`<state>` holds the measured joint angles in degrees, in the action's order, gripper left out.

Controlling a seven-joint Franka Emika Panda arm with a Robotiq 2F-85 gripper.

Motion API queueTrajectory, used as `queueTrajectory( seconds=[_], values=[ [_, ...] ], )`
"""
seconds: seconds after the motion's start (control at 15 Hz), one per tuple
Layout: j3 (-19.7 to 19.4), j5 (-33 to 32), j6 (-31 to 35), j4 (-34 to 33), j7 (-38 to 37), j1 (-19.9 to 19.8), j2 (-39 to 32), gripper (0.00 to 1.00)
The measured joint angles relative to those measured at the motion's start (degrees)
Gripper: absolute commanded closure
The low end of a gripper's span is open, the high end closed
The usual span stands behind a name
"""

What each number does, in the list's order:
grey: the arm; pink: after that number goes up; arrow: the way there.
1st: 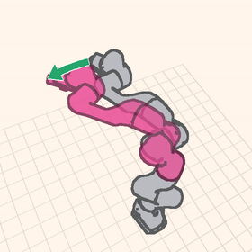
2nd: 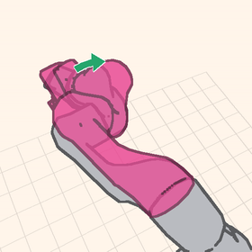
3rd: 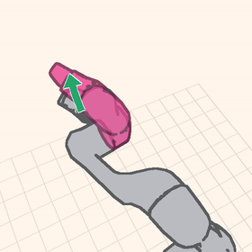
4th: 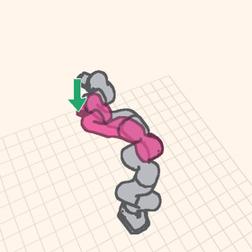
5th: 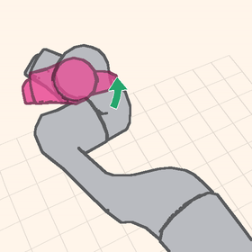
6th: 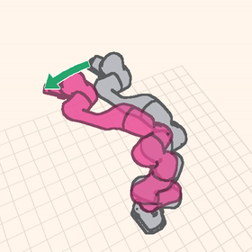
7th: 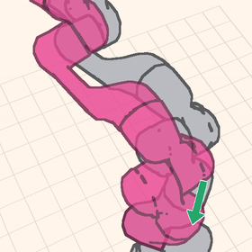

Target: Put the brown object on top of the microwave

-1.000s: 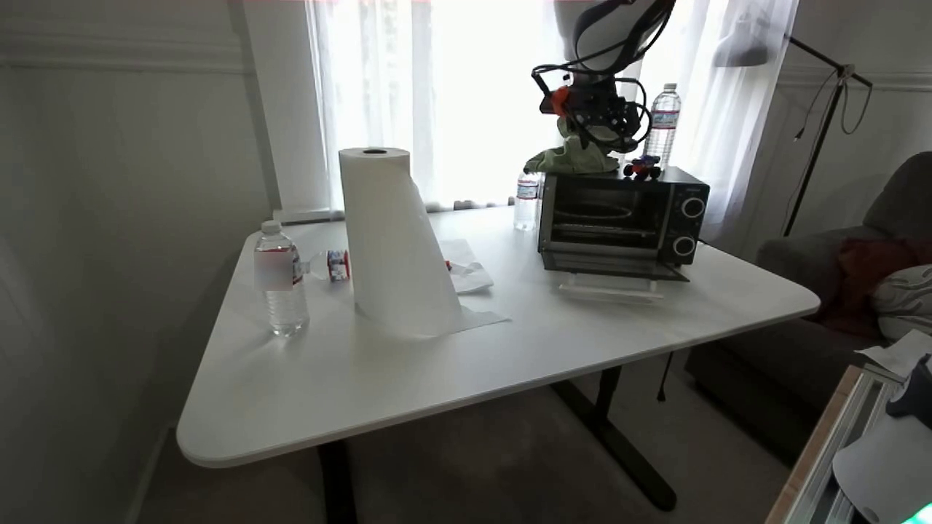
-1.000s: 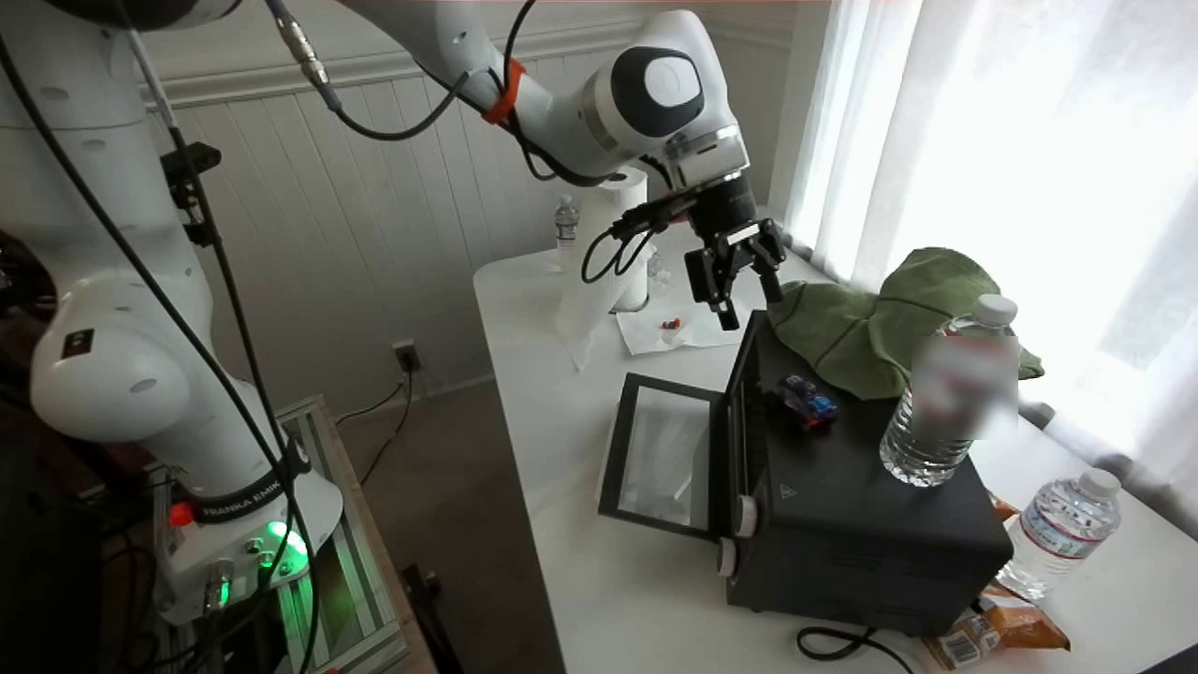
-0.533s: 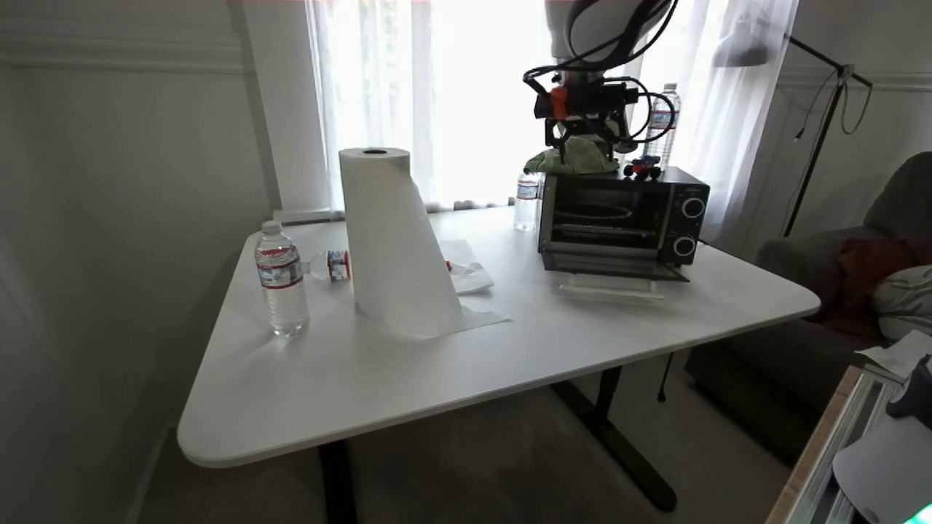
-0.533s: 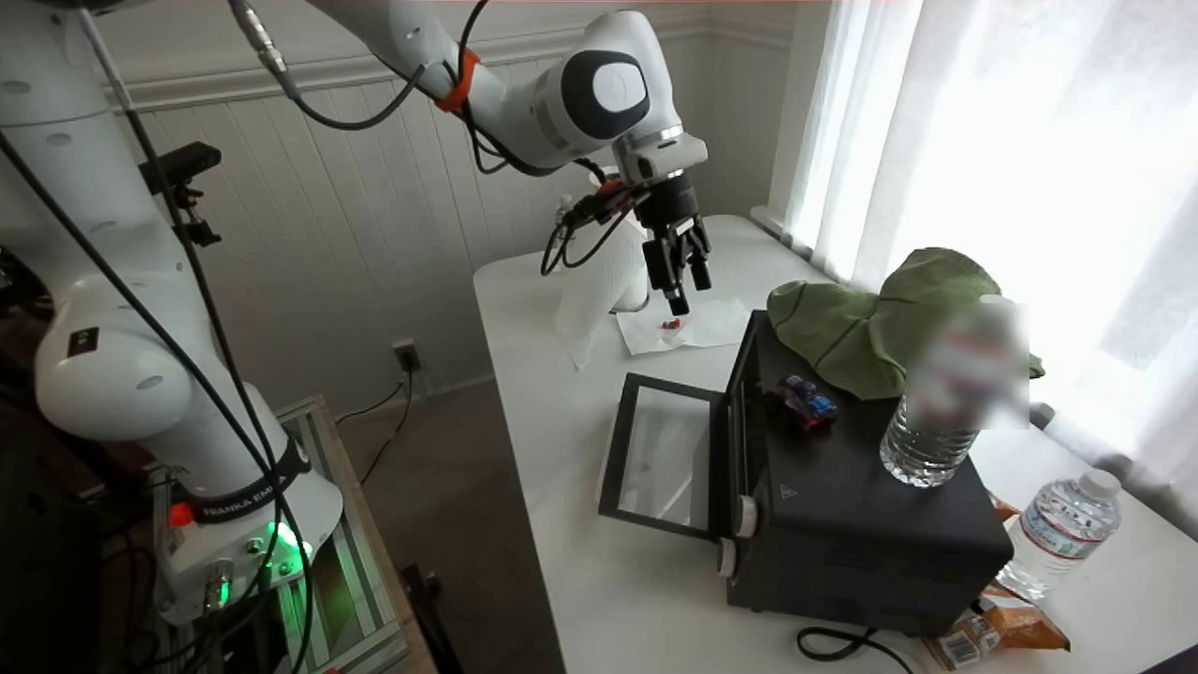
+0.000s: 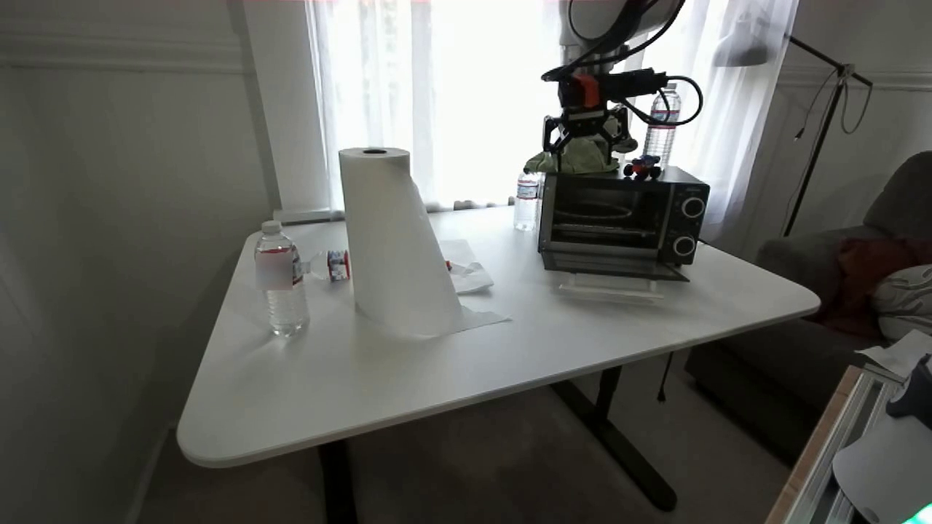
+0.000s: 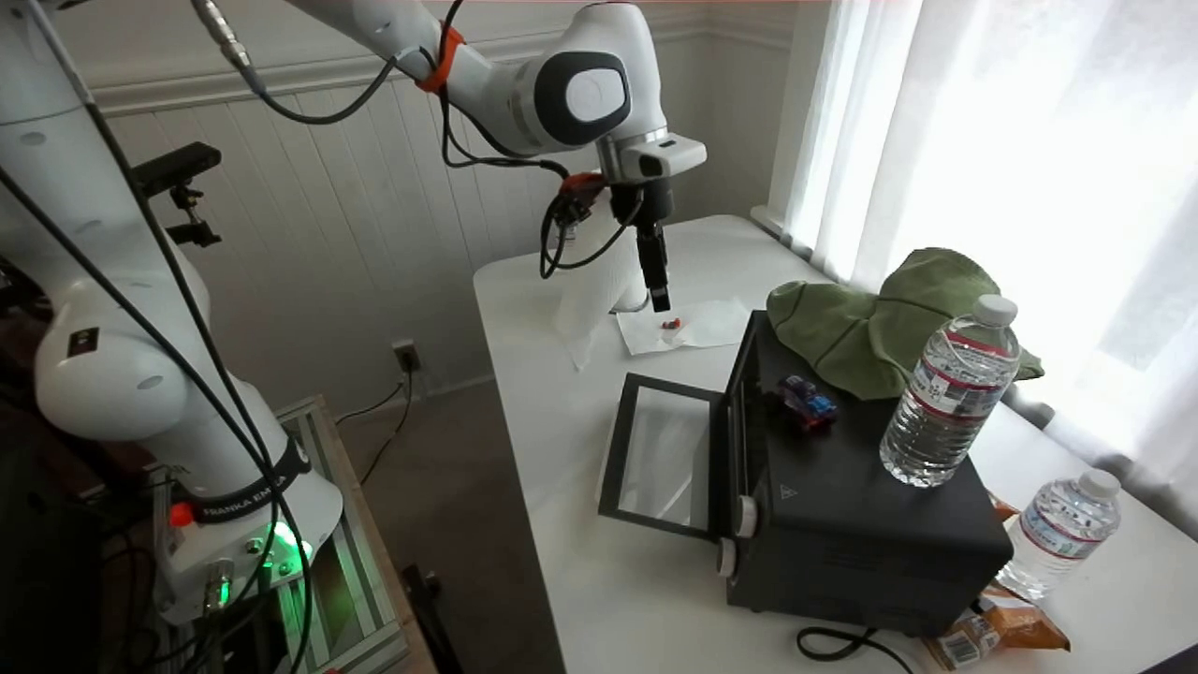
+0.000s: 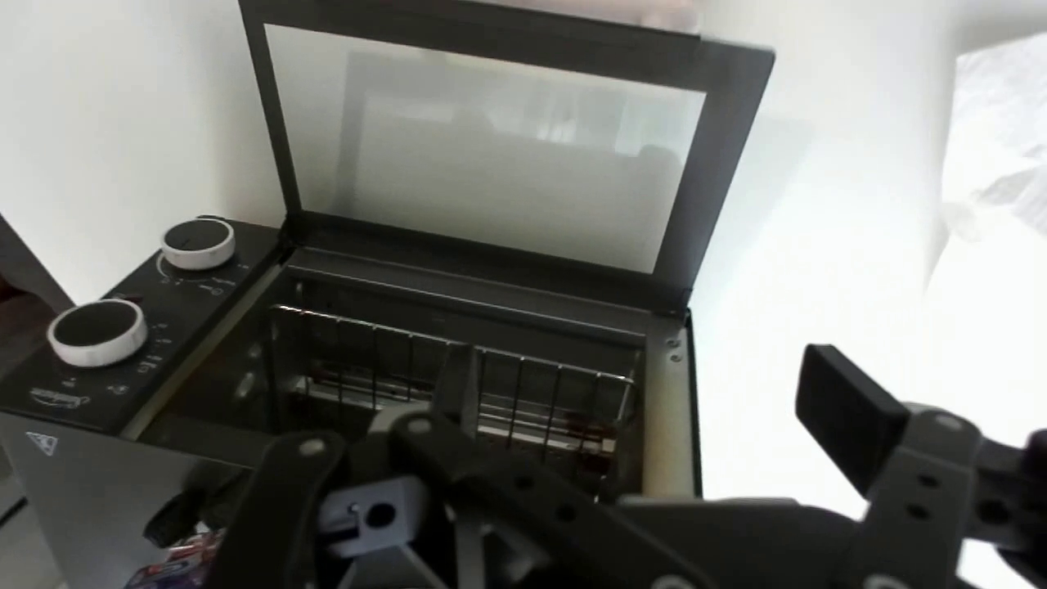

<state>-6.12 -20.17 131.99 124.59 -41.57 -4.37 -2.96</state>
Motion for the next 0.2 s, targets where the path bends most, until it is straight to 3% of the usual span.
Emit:
queueTrajectory(
  seconds=[0.2],
  values=[
    [-0.09,0.4,-0.02,-0.15,0.71,-0.01,-0.14,0.0]
  ],
)
